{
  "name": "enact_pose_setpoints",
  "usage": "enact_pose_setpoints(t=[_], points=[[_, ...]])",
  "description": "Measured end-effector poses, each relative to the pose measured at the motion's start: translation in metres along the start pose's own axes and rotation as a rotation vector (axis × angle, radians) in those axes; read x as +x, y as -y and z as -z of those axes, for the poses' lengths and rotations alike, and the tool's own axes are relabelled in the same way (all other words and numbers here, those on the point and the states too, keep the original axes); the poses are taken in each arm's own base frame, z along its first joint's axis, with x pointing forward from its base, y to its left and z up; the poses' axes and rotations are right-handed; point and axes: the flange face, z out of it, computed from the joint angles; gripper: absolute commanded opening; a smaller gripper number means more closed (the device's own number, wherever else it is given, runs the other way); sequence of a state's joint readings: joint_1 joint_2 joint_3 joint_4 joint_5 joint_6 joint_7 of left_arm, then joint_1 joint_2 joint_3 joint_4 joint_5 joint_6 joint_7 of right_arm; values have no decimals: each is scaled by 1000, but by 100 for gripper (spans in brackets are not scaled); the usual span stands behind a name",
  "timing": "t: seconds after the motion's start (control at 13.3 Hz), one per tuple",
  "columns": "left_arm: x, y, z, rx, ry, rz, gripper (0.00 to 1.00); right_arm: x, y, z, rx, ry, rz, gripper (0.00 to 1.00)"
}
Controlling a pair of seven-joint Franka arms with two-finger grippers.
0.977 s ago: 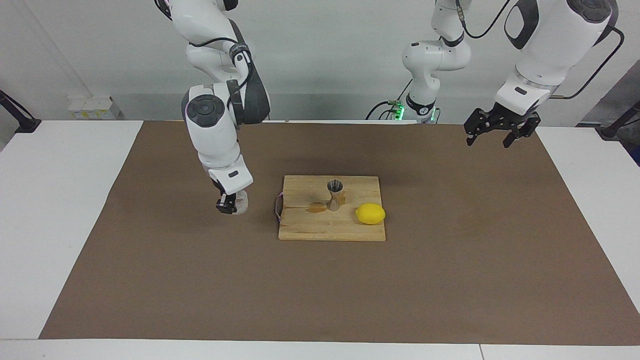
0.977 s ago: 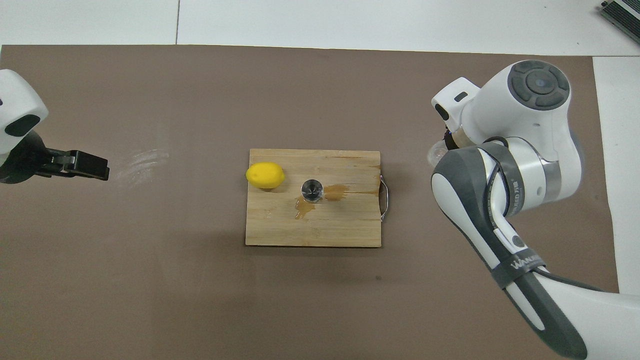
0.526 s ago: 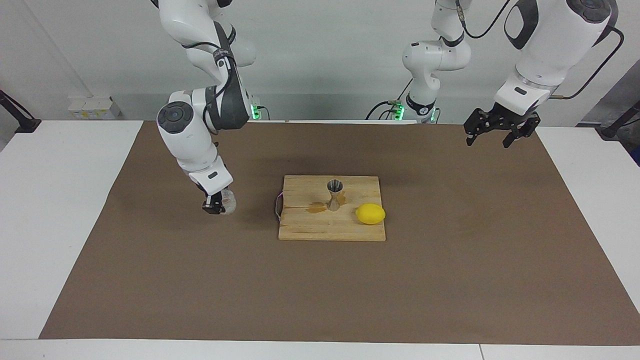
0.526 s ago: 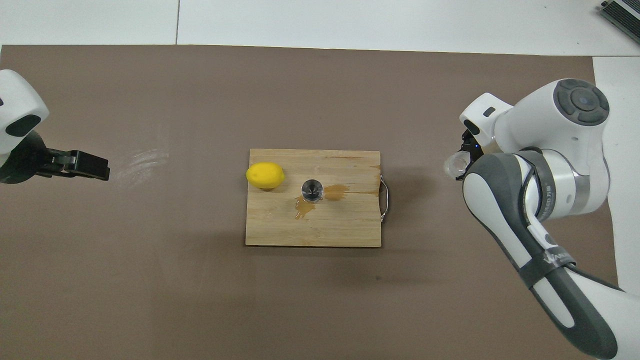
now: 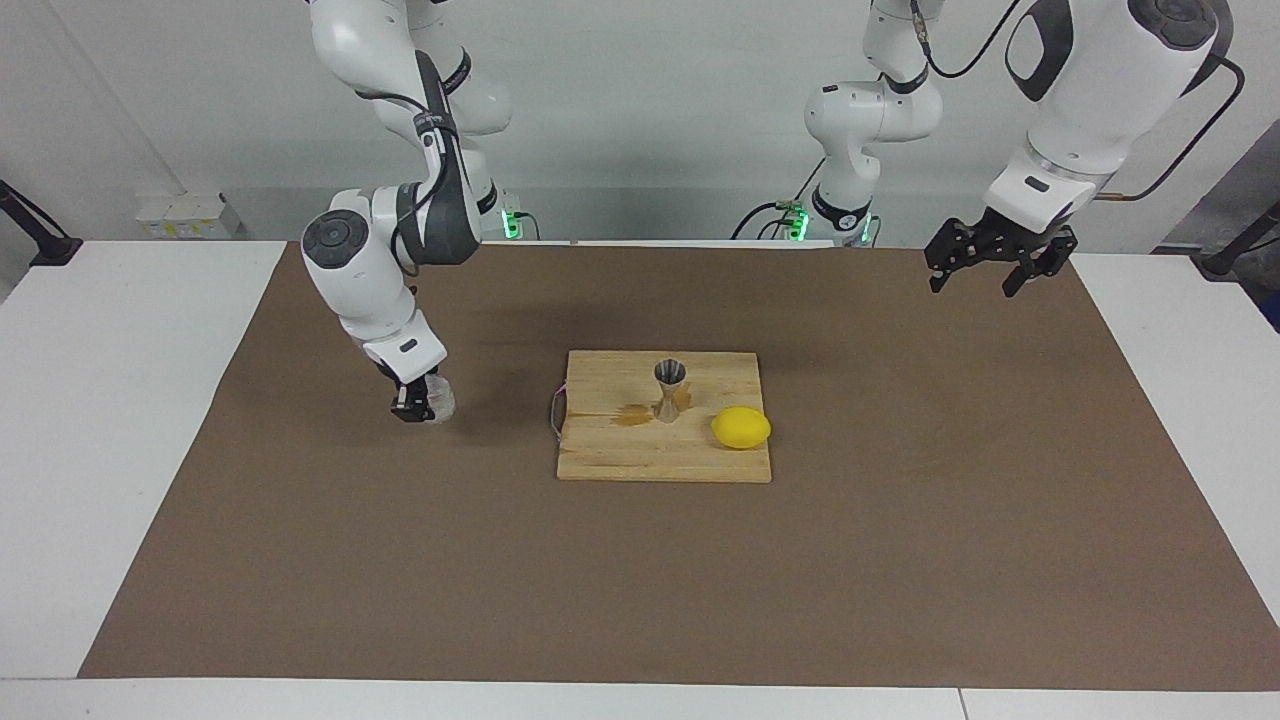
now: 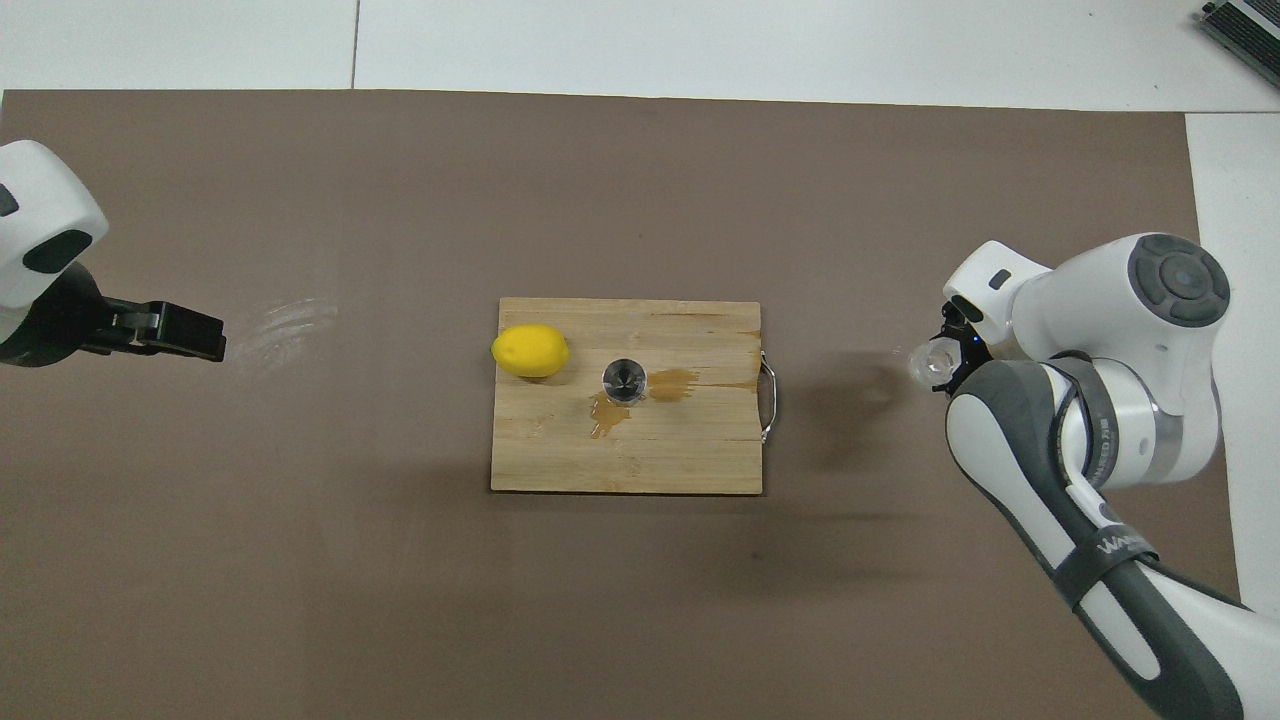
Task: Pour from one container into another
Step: 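Carry the white cup with the right gripper beside the board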
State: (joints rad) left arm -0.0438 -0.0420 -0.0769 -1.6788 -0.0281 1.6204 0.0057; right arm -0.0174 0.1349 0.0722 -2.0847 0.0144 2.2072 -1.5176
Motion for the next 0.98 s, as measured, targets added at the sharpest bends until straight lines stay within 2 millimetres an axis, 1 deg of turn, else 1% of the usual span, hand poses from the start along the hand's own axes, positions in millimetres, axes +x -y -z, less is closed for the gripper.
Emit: enact_pose_setpoints(t=[0.3, 0.45, 0.6, 0.75, 0.9, 0.98], points=[[1, 0, -1, 0, 2, 0, 100, -39, 15, -19, -31, -84, 32, 14], [1, 0, -1, 0, 2, 0, 100, -54, 21, -29, -39, -98, 53, 14], [1, 0, -1, 0, 2, 0, 100, -58, 25, -35, -39, -97, 68, 20], [1, 0, -1, 0, 2, 0, 100, -57, 28, -42, -49, -93, 72, 21], [1, 0, -1, 0, 2, 0, 100, -56, 32, -47, -53, -90, 73, 24], [1, 0, -1, 0, 2, 0, 100, -56, 33, -49, -57, -89, 73, 37]])
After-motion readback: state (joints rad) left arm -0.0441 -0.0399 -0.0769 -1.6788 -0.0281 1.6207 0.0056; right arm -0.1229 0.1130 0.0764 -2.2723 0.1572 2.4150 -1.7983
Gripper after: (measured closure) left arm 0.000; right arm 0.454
